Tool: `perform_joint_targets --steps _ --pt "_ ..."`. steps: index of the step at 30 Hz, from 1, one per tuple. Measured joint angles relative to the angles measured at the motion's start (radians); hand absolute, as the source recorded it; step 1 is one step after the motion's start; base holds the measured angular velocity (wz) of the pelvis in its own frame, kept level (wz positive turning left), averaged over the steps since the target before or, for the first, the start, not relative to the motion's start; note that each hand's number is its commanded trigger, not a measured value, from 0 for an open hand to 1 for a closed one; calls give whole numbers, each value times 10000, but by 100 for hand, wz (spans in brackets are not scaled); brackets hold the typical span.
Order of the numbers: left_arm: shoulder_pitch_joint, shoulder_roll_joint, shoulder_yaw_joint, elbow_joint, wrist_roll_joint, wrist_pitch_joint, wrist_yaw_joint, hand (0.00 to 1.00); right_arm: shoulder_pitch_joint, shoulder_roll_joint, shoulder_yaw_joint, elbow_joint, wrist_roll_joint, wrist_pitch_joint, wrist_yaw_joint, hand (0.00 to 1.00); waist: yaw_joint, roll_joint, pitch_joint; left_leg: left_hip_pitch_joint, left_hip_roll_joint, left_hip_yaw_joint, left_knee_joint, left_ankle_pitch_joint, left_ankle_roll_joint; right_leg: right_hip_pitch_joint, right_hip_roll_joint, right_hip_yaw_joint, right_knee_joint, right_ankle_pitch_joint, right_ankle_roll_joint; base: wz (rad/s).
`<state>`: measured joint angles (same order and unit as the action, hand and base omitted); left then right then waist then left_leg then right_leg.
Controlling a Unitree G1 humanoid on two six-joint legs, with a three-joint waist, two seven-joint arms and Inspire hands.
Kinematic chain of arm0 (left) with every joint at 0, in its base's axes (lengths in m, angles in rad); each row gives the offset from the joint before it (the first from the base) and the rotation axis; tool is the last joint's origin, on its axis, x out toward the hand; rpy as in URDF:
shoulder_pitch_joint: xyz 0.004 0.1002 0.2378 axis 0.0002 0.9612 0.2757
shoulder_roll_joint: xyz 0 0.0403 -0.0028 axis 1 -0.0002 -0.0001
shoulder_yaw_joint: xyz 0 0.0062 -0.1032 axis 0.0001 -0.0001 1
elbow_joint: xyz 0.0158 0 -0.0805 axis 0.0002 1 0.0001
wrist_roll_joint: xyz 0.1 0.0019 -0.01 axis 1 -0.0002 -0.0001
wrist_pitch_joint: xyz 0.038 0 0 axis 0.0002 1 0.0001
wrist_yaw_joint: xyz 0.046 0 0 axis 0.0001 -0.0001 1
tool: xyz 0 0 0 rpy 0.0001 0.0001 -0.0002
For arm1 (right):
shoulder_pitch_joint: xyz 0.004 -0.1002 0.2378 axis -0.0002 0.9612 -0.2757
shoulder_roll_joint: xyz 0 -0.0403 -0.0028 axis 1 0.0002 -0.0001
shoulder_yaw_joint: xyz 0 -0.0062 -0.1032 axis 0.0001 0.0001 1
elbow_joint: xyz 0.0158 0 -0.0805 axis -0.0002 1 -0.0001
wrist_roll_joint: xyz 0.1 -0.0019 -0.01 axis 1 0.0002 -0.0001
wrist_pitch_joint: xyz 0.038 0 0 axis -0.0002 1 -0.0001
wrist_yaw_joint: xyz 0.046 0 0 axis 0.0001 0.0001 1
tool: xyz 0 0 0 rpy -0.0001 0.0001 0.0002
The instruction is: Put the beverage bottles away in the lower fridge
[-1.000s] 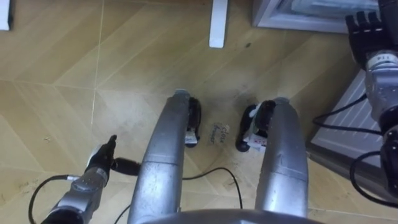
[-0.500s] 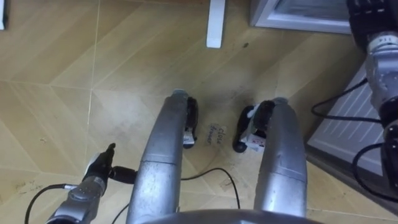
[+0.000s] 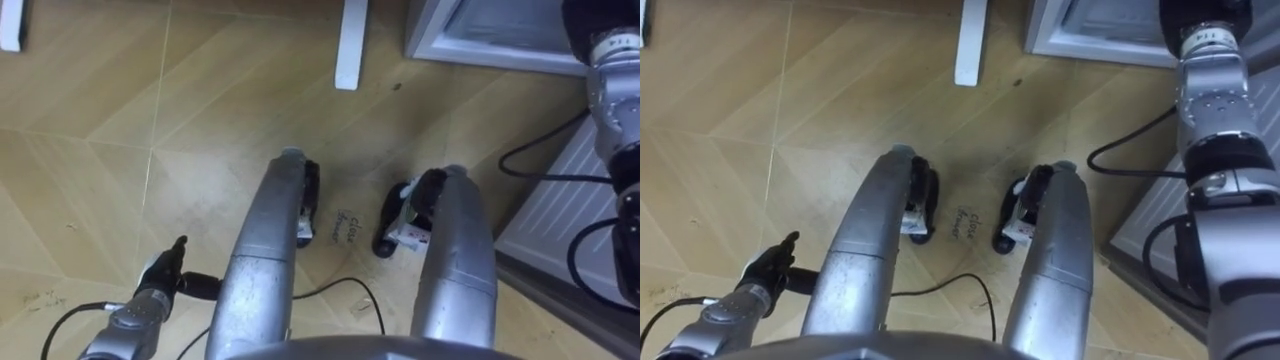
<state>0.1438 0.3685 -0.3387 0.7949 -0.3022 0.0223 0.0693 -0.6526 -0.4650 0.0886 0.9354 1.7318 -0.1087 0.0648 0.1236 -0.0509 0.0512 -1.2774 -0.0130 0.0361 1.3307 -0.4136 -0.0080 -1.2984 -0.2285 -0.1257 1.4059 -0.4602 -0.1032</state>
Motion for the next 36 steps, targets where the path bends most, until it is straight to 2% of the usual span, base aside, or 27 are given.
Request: perform_joint_targets --steps 7,11,14,18,20,21,23,24,26,29,33,36 --pt "254 24 14 -126 0 -14 66 0 3 -24 -12 8 7 -19 -112 0 49 54 -2 103 -2 1 19 -6 8 109 -15 1 38 -23 6 0" --pt "546 74 11 -280 4 -18 58 0 87 -30 -5 141 -55 43 -103 0 77 193 -18 421 -5 -52 -62 -71 2 481 -12 -74 -70 -99 27 0" --pt "643 147 38 -259 10 -11 -28 0 100 -83 2 677 -119 264 72 0 219 188 -15 887 23 -37 -419 -67 -7 940 32 -150 -431 -94 39 0" --pt "803 234 241 -187 2 -22 -300 0 236 -131 -1 1353 -308 697 497 0 233 187 -16 1586 10 -71 -1096 0 -110 1679 62 -275 -1091 -33 129 2" --pt "890 465 275 -119 11 -34 -434 0 571 -173 3 1451 -965 930 821 0 236 192 -18 2015 39 -203 -1588 83 -194 2179 194 -443 -1671 90 197 -3" --pt "876 552 291 59 8 -35 -523 0 700 -200 10 1647 -1162 1071 1055 0 234 200 -23 2271 17 -269 -1837 106 -209 2469 197 -549 -1951 172 106 -4" --pt "872 709 295 305 -23 -76 -643 0 975 -289 92 2034 -1324 1245 1526 0 194 212 -25 2679 7 -341 -2155 110 -190 2963 220 -675 -2317 194 114 4" --pt "843 785 392 519 -134 -99 -697 0 1175 -301 87 2347 -1395 1308 1877 0 202 202 -20 2954 58 -391 -2345 101 -152 3290 323 -739 -2598 210 162 0" --pt "802 796 683 889 -222 -99 -806 0 1386 -361 79 2547 -1836 1326 2315 0 182 179 -22 3287 103 -405 -2676 109 -117 3634 481 -749 -3019 273 266 -9" --pt "666 790 1109 1123 -161 -157 -834 0 1939 -676 55 2779 -2419 1318 3008 0 156 183 -24 3721 171 -410 -3120 113 -86 4148 636 -820 -3619 374 394 -6" --pt "567 795 1781 1301 -102 -244 -854 0 2834 -696 50 3090 -3091 1342 3518 0 -88 192 -37 4408 256 -468 -3593 54 -2 4960 796 -980 -4355 469 537 -5" --pt "383 705 1789 1489 73 -273 -865 0 3581 -626 74 3182 -3650 1428 3862 0 -161 222 -64 5115 256 -388 -4111 74 55 5642 879 -933 -4920 598 685 -7"
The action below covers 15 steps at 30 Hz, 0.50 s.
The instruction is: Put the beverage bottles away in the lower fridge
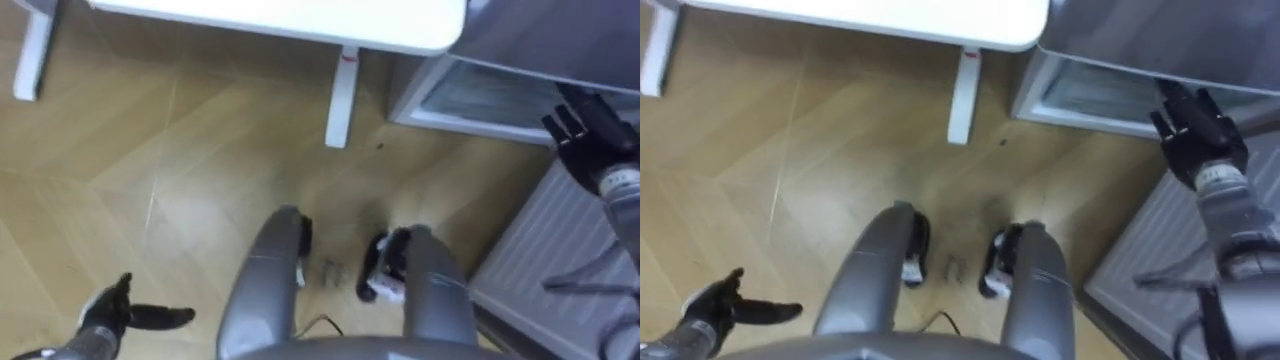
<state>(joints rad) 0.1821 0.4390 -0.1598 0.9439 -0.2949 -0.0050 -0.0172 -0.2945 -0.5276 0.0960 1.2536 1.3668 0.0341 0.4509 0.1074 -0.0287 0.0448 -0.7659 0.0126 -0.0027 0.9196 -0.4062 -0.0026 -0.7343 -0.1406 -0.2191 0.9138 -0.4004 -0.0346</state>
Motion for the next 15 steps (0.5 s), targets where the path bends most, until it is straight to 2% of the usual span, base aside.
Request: perform_joint_targets --steps 1,3,7,8,12,15 --pt "-17 -48 0 60 45 -31 10 0 137 91 5 122 -70 2 70 0 -1 33 -21 192 20 -1 -112 3 6 199 55 9 -166 39 34 -8" --pt "-199 -371 8 455 101 -138 16 0 842 393 3 380 -866 16 193 0 -63 162 -130 940 70 4 -706 46 60 991 202 -14 -897 227 136 -6" --pt "-221 -711 -10 742 418 -313 40 0 1584 603 126 321 -2788 -70 189 0 -239 246 -196 1893 84 265 -1717 314 144 1828 236 27 -1868 558 213 -13" --pt "-346 -753 -23 868 487 -370 49 0 1832 629 445 326 -3471 -248 72 0 -244 247 -208 2179 87 340 -2084 430 167 2080 280 66 -2198 680 247 -6" --pt "-392 -769 0 925 1093 -603 161 0 2351 1046 800 308 -5471 -400 -366 0 -360 143 -247 2983 106 489 -3024 696 140 2766 406 165 -3071 970 278 -12" --pt "-325 -986 -5 1014 1378 -894 345 0 3086 1637 883 310 -6099 -686 -627 0 -513 27 -270 4046 93 639 -4058 939 116 3697 511 251 -3968 1210 333 -9"
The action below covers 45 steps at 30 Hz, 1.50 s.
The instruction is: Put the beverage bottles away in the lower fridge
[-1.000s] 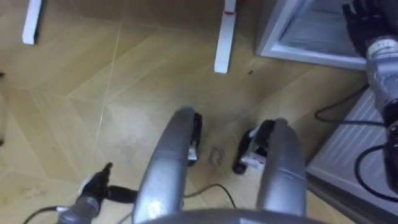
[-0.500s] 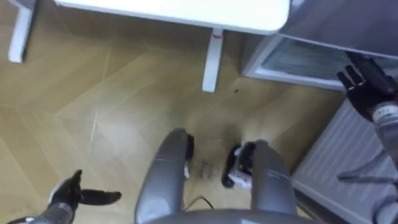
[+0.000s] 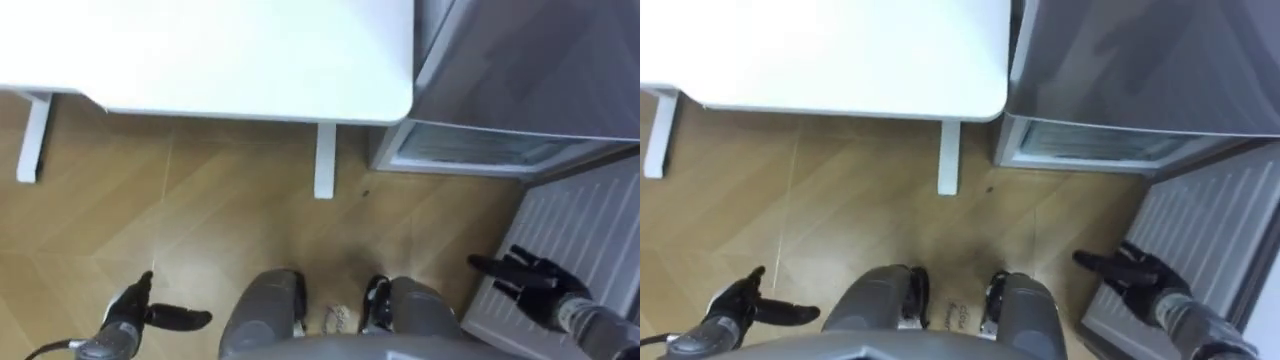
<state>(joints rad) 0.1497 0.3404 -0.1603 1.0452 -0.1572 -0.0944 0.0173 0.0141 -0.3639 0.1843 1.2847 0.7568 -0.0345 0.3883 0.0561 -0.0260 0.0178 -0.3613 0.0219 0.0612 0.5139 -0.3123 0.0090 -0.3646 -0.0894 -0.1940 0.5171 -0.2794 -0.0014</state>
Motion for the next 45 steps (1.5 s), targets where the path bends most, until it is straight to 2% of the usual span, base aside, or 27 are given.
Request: perform_joint_targets --steps 1,3,6,8,14,17,18,22,24,27,30,36,41,45 --pt "25 -73 7 -7 0 -32 36 0 132 84 -4 -6 4 -2 -28 0 -27 -19 -16 193 4 43 -188 43 -4 166 22 20 -175 41 6 -10" --pt "95 -412 93 245 1 -172 186 0 629 399 -116 4 -8 -62 -143 0 -102 -44 -22 1022 -26 115 -878 194 2 924 57 19 -697 125 62 -4" --pt "327 -623 434 415 50 -238 221 0 1175 738 -119 -93 -417 -225 -189 0 -252 -155 -107 1870 -23 187 -1540 277 -66 1636 145 62 -1152 147 76 -9" --pt "386 -684 462 448 131 -237 247 0 1418 950 -309 -103 -667 -272 -192 0 -322 -197 -123 2313 -1 199 -1792 328 -110 2045 203 47 -1412 168 69 -6" --pt "394 -1229 930 405 372 -190 366 0 1469 1193 -773 -82 -1405 -301 -435 0 -487 -134 -122 3056 35 206 -2232 351 -138 2825 331 19 -2079 276 111 -1" --pt "435 -1396 1515 405 446 -157 385 0 1509 1463 -1179 25 -1480 -291 -502 0 -494 -202 -120 3294 41 211 -2334 357 -141 3070 377 66 -2245 298 128 -1" --pt "434 -1486 1788 508 564 -155 392 0 1525 1544 -1326 92 -1527 -285 -515 0 -491 -147 -92 3444 62 212 -2434 359 -143 3249 419 67 -2420 369 131 0" --pt "441 -1559 2414 1101 911 -125 451 0 1510 1767 -1920 570 -1651 -187 -542 0 -514 -169 -78 4009 88 241 -2695 360 -146 3859 513 160 -2823 470 159 -4" --pt "518 -1620 2810 1188 1308 40 579 0 1503 1801 -2333 834 -1752 -10 -533 0 -531 -166 -88 4201 96 302 -2793 360 -146 4041 533 182 -2969 524 177 -5" --pt "616 -1663 3109 1269 1695 145 661 0 1491 1825 -2577 953 -1807 90 -531 0 -516 -163 -86 4254 114 354 -2801 360 -146 4074 557 273 -2986 559 174 -9" --pt "572 -1688 3348 1312 2192 420 668 0 1452 1845 -2904 1153 -2101 172 -551 0 -565 -127 -102 4296 157 395 -2789 361 -147 4193 600 266 -3151 690 159 -1" --pt "380 -1840 3558 1306 2371 665 677 0 1372 1924 -2965 1128 -2175 310 -887 0 -515 -116 -98 4355 212 562 -2880 398 -163 4185 664 459 -3120 782 131 -9" --pt "245 -2001 3542 1307 2483 679 676 0 1273 1980 -3060 1140 -2169 363 -1184 0 -545 -82 -99 4415 259 687 -2958 406 -179 4161 727 604 -3148 845 98 -9" --pt "183 -2020 3537 1315 2488 680 676 0 1231 1980 -3154 1113 -2264 363 -1276 0 -604 -30 -105 4422 261 724 -2998 415 -187 4159 738 651 -3149 846 96 -5"
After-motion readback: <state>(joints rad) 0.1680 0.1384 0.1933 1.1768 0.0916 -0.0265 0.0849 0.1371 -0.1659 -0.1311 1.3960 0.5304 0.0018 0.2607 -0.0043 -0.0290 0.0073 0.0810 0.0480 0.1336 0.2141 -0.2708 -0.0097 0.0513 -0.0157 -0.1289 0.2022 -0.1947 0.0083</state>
